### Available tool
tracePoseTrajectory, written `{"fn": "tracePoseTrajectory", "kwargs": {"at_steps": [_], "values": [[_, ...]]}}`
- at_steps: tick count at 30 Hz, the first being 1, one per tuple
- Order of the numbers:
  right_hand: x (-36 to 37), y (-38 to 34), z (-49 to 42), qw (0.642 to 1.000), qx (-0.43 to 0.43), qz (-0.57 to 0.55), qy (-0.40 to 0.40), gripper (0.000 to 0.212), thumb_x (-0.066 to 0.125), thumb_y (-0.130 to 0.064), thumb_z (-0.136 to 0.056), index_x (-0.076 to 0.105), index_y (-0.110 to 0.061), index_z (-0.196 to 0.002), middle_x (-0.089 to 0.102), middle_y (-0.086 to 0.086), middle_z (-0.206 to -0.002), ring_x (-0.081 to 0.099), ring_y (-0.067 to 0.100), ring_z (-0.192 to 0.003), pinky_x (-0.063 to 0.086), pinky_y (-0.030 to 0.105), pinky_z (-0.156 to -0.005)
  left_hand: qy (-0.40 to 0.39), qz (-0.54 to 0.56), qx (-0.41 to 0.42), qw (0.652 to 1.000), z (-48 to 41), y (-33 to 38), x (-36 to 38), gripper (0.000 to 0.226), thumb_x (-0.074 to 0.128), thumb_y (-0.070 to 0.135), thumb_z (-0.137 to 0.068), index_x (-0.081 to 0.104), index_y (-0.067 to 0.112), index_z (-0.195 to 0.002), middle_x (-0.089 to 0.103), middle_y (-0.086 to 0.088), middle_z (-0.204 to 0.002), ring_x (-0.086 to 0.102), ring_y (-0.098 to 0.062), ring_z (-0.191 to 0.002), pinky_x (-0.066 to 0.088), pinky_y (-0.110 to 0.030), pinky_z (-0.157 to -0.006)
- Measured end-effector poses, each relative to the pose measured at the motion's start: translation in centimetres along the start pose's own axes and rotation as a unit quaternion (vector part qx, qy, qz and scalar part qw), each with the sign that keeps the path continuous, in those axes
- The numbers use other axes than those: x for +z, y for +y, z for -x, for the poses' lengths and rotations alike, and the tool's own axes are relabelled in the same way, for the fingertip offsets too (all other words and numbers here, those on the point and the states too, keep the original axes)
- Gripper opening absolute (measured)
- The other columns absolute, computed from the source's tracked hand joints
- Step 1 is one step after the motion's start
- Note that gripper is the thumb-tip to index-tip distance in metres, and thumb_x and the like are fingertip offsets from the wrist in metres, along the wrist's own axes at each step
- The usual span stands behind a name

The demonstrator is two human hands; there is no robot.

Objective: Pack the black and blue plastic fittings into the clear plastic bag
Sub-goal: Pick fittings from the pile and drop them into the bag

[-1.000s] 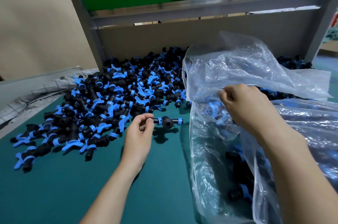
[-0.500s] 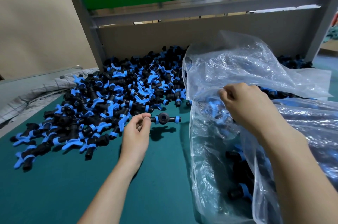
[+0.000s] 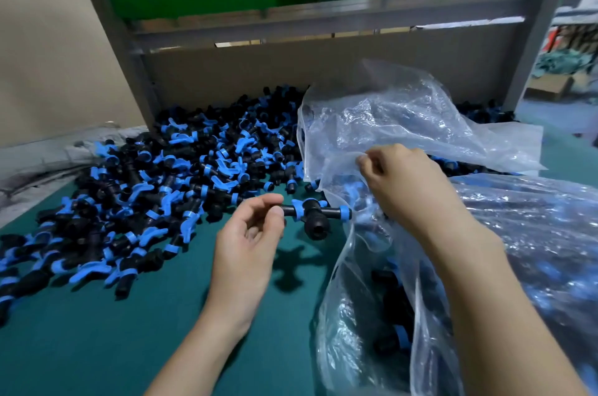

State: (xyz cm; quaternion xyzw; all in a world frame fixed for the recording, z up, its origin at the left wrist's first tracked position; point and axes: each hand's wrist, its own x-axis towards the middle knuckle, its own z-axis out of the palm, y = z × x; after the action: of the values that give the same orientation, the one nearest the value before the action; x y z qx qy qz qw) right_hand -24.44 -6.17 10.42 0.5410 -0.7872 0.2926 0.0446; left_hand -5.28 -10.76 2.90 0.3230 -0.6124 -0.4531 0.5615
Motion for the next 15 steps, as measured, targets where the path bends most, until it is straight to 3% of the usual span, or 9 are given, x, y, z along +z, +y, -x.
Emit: {"fn": "tracePoseTrajectory", "kwargs": {"at_steps": [3,5,8,10,15], "values": [[-0.3,-0.1,0.0,1.0,-0.004,-0.004,0.006,0.037,0.038,-0.031,-0.103,0.049,-0.009,-0.075,0.054,0.014,-0.072,0.053,0.038,-0.07,0.037,0.037,-0.058,-0.008,0.022,0.041,0.999,1.7,1.4,1.5,0.009,0.064,0.022,-0.093,0.068,0.026,-0.099,0.071,0.013,-0.086,0.065,-0.003,-0.078,0.05,-0.012,-0.072],[-0.4,-0.1,0.0,1.0,-0.005,-0.014,0.01,0.036,0.039,-0.031,-0.103,0.048,-0.01,-0.074,0.054,0.014,-0.074,0.053,0.039,-0.073,0.037,0.037,-0.06,0.034,0.015,0.107,0.994,2.1,2.4,1.6,0.008,0.065,0.031,-0.093,0.067,0.035,-0.1,0.07,0.015,-0.093,0.065,-0.005,-0.086,0.049,-0.013,-0.079],[-0.6,-0.2,0.0,1.0,-0.002,-0.03,0.009,0.036,0.039,-0.03,-0.102,0.045,-0.011,-0.073,0.052,0.014,-0.073,0.052,0.039,-0.075,0.038,0.038,-0.061,0.082,0.039,0.159,0.983,2.2,3.2,1.7,0.011,0.061,0.024,-0.095,0.064,0.031,-0.103,0.068,0.02,-0.095,0.063,0.002,-0.087,0.047,-0.01,-0.081],[-0.9,-0.2,0.0,0.999,-0.001,-0.05,0.004,0.037,0.04,-0.03,-0.102,0.043,-0.012,-0.071,0.052,0.013,-0.073,0.052,0.039,-0.075,0.037,0.038,-0.061,0.055,0.053,0.108,0.991,2.6,3.2,2.6,0.01,0.061,0.02,-0.094,0.063,0.023,-0.103,0.071,0.018,-0.089,0.066,0.003,-0.083,0.048,-0.007,-0.077],[-1.8,-0.3,-0.1,0.995,-0.009,-0.096,0.006,0.043,0.043,-0.03,-0.102,0.036,-0.015,-0.062,0.045,0.008,-0.066,0.049,0.034,-0.072,0.033,0.037,-0.06,-0.064,0.055,-0.047,0.995,4.3,2.5,5.2,0.017,0.059,0.002,-0.091,0.066,0.014,-0.099,0.076,0.002,-0.085,0.072,-0.009,-0.08,0.051,-0.01,-0.07]]}}
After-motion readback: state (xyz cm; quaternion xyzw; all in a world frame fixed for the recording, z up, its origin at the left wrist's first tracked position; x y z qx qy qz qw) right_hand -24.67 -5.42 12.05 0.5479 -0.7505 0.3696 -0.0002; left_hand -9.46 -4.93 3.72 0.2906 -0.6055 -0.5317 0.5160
